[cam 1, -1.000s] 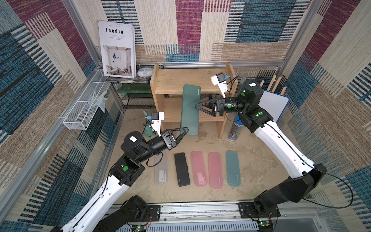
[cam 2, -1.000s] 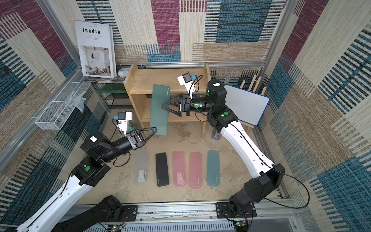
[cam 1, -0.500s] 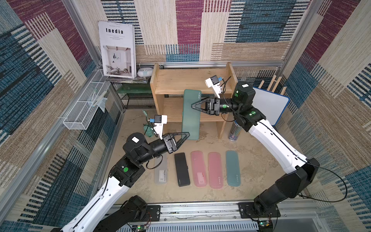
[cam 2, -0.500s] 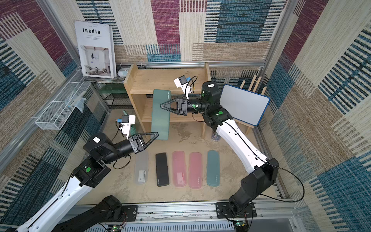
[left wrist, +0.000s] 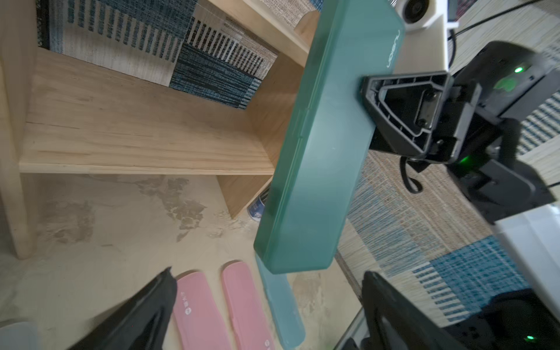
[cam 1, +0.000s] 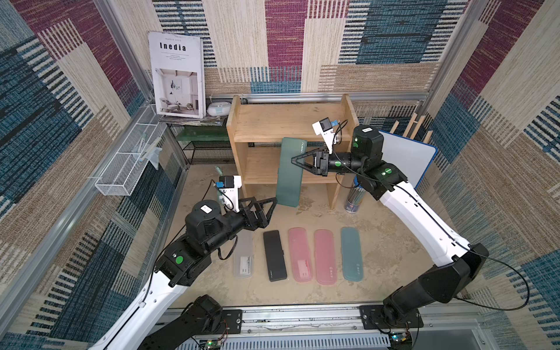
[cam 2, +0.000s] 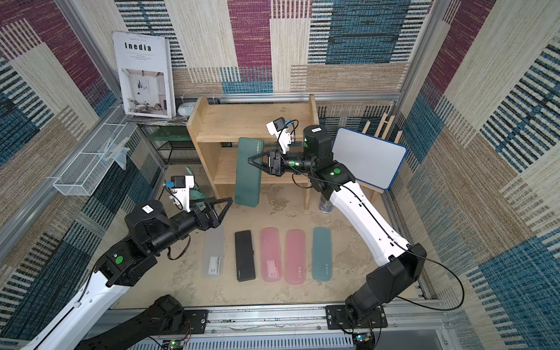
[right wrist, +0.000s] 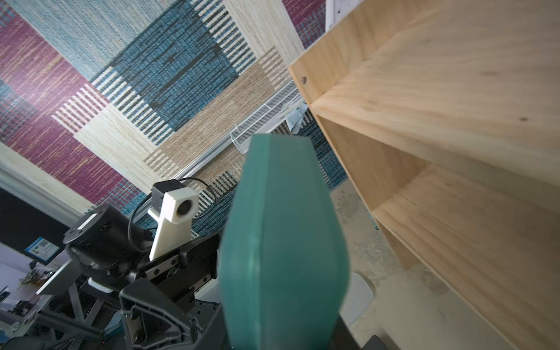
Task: Remove the pencil cases from the shelf
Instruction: Pick up the pencil case from the shelf.
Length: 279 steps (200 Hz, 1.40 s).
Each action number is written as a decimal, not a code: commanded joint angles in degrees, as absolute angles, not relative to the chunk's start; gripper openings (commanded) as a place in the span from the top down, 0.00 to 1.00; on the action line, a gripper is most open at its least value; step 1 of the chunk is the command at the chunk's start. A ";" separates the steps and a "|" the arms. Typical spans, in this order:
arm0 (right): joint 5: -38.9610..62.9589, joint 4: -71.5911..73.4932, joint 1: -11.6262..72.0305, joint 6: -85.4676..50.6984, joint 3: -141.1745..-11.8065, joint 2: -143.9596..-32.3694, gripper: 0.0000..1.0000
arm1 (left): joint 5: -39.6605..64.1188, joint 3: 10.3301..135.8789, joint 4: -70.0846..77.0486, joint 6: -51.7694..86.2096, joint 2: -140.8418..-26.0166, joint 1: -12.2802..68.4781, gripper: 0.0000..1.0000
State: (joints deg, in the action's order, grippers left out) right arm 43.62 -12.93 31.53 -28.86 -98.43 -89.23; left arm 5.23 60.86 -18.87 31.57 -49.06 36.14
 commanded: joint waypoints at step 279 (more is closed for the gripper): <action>29.33 -20.66 40.43 -27.69 -100.91 -90.79 0.89 | -30.26 68.03 -20.48 18.17 -64.03 52.33 0.22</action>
State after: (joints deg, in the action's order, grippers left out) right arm 27.92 -21.85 40.23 -27.46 -100.64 -91.37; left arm -29.47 67.57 -20.23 17.85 -63.72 52.45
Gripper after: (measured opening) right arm 0.321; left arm 0.801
